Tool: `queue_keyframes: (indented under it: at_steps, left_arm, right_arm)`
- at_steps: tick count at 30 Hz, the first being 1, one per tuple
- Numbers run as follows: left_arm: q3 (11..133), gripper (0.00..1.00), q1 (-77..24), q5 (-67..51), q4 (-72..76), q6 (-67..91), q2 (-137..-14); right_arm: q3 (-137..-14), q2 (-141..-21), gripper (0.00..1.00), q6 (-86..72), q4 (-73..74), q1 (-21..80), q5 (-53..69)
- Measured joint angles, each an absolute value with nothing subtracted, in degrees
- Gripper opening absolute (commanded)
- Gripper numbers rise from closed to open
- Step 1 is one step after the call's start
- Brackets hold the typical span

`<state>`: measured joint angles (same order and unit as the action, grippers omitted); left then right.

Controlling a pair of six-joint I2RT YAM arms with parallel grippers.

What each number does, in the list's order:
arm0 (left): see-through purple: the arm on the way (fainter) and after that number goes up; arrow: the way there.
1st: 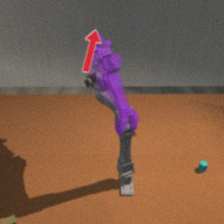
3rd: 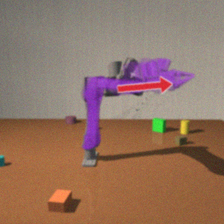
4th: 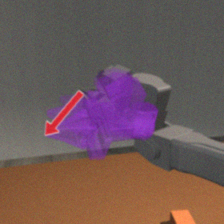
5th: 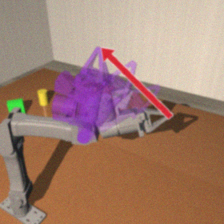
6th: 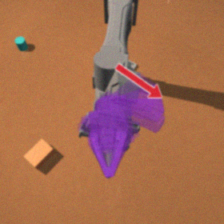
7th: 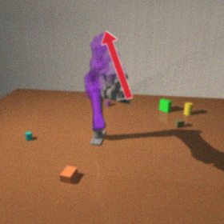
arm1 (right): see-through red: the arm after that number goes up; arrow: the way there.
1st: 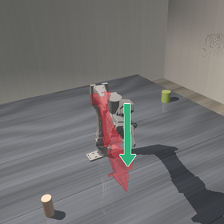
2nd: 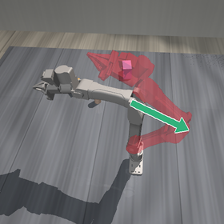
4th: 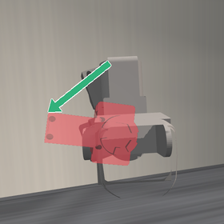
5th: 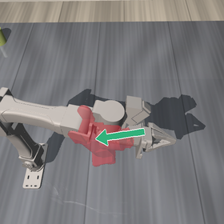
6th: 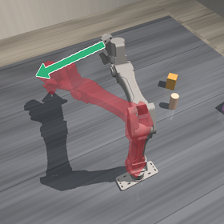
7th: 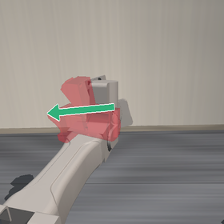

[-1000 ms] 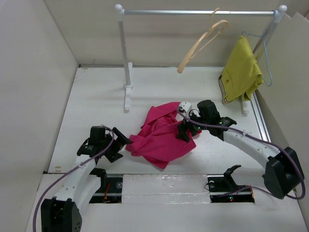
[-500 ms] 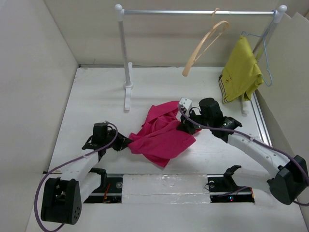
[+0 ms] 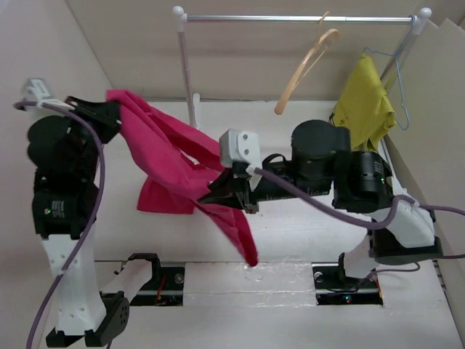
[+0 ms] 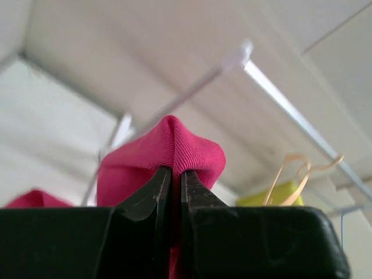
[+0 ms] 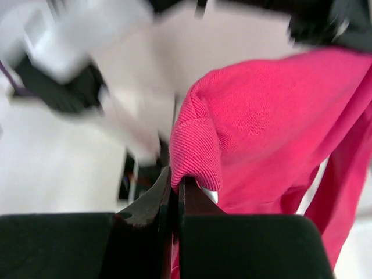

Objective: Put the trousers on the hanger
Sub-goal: Flatten out the trousers at the center of the board.

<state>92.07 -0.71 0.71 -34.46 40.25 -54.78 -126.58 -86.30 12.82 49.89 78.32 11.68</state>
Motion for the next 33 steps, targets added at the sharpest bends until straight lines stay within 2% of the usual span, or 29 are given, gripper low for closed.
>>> queue_keyframes:
  at_steps: [2, 4, 6, 9, 10, 11, 12, 13, 14, 15, 16, 19, 20, 21, 22, 23, 24, 26, 28, 29, 30, 31, 32, 33]
  left_arm:
    - [102.19, 0.00, -1.08, 4.80, -37.28, 37.91, -57.14]
    - [109.12, 0.00, -1.78, 8.16, -38.06, 36.16, -58.54]
    - [111.59, 0.00, -1.89, 10.04, -38.39, 35.07, -59.07]
    - [110.19, 0.00, -2.55, 7.84, -38.94, 33.85, -59.96]
    - [108.77, 0.08, -2.92, 5.63, -38.98, 33.54, -60.82]
    - [106.08, 0.30, -3.20, 2.90, -38.35, 33.26, -62.08]
    - [103.00, 0.30, -3.51, -0.10, -37.04, 33.04, -63.57]
    - [98.94, 0.60, -4.21, -1.30, -34.52, 33.01, -65.17]
    - [94.96, 0.74, -5.32, -2.57, -32.69, 32.21, -68.14]
    - [91.33, 0.85, -6.96, -2.31, -30.87, 31.79, -72.38]
    - [89.60, 0.91, -8.60, -1.78, -30.13, 31.40, -75.92]
    - [87.94, 0.93, -15.00, 1.39, -29.26, 30.74, -92.23]
    - [87.50, 0.93, -16.86, 1.87, -29.43, 30.61, -95.59]
    - [86.63, 0.93, -18.92, 2.28, -29.95, 30.46, -98.52]
    - [85.84, 0.93, -20.45, 2.72, -30.50, 30.48, -99.26]
    - [85.08, 0.93, -21.52, 3.51, -31.11, 30.52, -99.00]
    - [84.42, 0.92, -22.09, 4.43, -31.51, 30.61, -97.60]
    - [81.73, 0.91, -21.98, 6.92, -30.26, 31.11, -92.49]
    - [76.71, 0.90, -21.17, 10.13, -29.04, 32.36, -84.51]
    - [73.30, 0.89, -20.73, 11.86, -27.99, 33.41, -79.85]
    - [69.89, 0.88, -20.14, 13.50, -27.70, 34.59, -75.53]
    - [66.43, 0.88, -19.42, 14.98, -27.33, 36.07, -71.70]
    - [63.35, 0.89, -18.44, 15.99, -27.03, 37.50, -68.69]
    - [60.07, 0.90, -17.17, 16.82, -27.05, 39.03, -65.91]
  right_arm:
    - [-141.99, -93.08, 0.00, 11.16, 52.36, 80.77, 9.91]
    - [-146.23, -93.67, 0.00, 9.10, 52.75, 81.19, 7.90]
    - [-141.47, -89.43, 0.00, 7.07, 52.18, 79.88, 4.32]
    - [-122.78, -77.54, 0.00, 2.92, 48.07, 71.20, 0.89]
    - [-116.33, -73.95, 0.00, 1.37, 46.19, 66.08, 0.84]
    - [-114.96, -73.23, 0.00, -0.56, 42.26, 65.10, 0.78]
    - [-102.37, -67.29, 0.00, -1.19, 41.71, 56.58, 1.02]
    - [-95.22, -64.36, 0.00, -1.72, 40.32, 50.19, 2.15]
    - [-88.51, -61.73, 0.00, -2.33, 39.59, 44.82, 3.18]
    - [-81.97, -59.46, 0.00, -2.70, 39.42, 39.86, 3.77]
    - [-76.64, -58.08, 0.00, -2.61, 39.86, 34.74, 4.03]
    - [-62.54, -57.21, 0.00, -2.15, 40.93, 18.81, 5.61]
    - [-59.22, -57.78, 0.47, -2.04, 41.10, 14.06, 5.78]
    - [-56.66, -58.48, 0.47, -1.91, 41.60, 10.02, 5.52]
    - [-55.07, -58.96, 0.67, -1.63, 41.58, 6.33, 4.97]
    - [-54.35, -59.20, 0.76, -0.99, 41.50, 3.55, 4.62]
    - [-54.41, -59.40, 0.82, -0.25, 41.30, 1.19, 4.23]
    - [-55.66, -59.44, 0.83, 1.13, 40.51, -0.84, 4.23]
    - [-57.95, -59.59, 0.76, 2.63, 39.59, 0.32, 4.75]
    - [-58.54, -59.55, 0.67, 3.18, 38.85, 1.87, 4.75]
    - [-58.65, -59.16, 0.27, 3.73, 38.00, 4.25, 4.78]
    - [-57.93, -58.37, 0.06, 4.27, 36.88, 7.11, 5.06]
    - [-56.25, -56.97, 0.00, 4.16, 35.53, 10.39, 5.65]
    - [-54.30, -55.40, 0.00, 3.86, 34.81, 13.37, 6.15]
